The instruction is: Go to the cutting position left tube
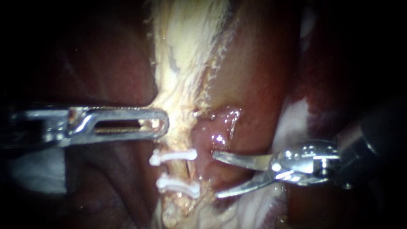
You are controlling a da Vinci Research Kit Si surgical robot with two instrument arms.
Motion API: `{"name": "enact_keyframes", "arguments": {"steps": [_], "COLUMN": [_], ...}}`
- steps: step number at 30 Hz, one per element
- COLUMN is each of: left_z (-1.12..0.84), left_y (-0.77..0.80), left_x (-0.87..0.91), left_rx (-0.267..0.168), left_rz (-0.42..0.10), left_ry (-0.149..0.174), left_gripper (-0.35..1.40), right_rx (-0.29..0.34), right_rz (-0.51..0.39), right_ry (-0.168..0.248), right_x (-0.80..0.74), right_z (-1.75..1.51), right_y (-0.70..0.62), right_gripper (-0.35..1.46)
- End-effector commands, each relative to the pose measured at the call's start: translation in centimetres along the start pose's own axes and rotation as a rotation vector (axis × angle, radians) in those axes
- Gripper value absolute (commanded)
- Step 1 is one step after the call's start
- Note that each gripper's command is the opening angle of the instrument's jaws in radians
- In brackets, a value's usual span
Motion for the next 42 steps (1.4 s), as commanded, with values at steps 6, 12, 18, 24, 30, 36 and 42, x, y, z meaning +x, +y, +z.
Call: {"name": "enact_keyframes", "arguments": {"steps": [6, 12, 18, 24, 30, 36, 42], "left_z": [-0.05, -0.10, -0.12, -0.12, -0.13, -0.13, -0.13], "left_y": [-0.02, -0.04, -0.06, -0.07, -0.08, -0.09, -0.10], "left_x": [-0.01, 0.00, 0.00, 0.01, 0.01, 0.01, 0.01], "left_rx": [0.000, -0.003, -0.002, -0.002, -0.002, -0.002, -0.002], "left_rz": [-0.002, -0.003, -0.004, -0.004, -0.004, -0.004, -0.005], "left_ry": [-0.007, -0.008, -0.011, -0.011, -0.011, -0.011, -0.011], "left_gripper": [-0.35, -0.35, -0.35, -0.35, -0.35, -0.35, -0.35], "right_rx": [0.029, 0.034, 0.035, 0.036, 0.039, 0.046, 0.073], "right_rz": [0.034, 0.047, 0.053, 0.059, 0.060, 0.058, 0.057], "right_ry": [-0.027, -0.037, -0.037, -0.039, -0.039, -0.039, -0.044], "right_x": [-0.13, -0.19, -0.21, -0.21, -0.20, -0.20, -0.17], "right_z": [0.34, 0.52, 0.55, 0.59, 0.70, 0.80, 0.89], "right_y": [0.12, 0.25, 0.31, 0.34, 0.39, 0.44, 0.46], "right_gripper": [1.39, 1.39, 1.39, 1.39, 1.39, 1.39, 1.39]}}
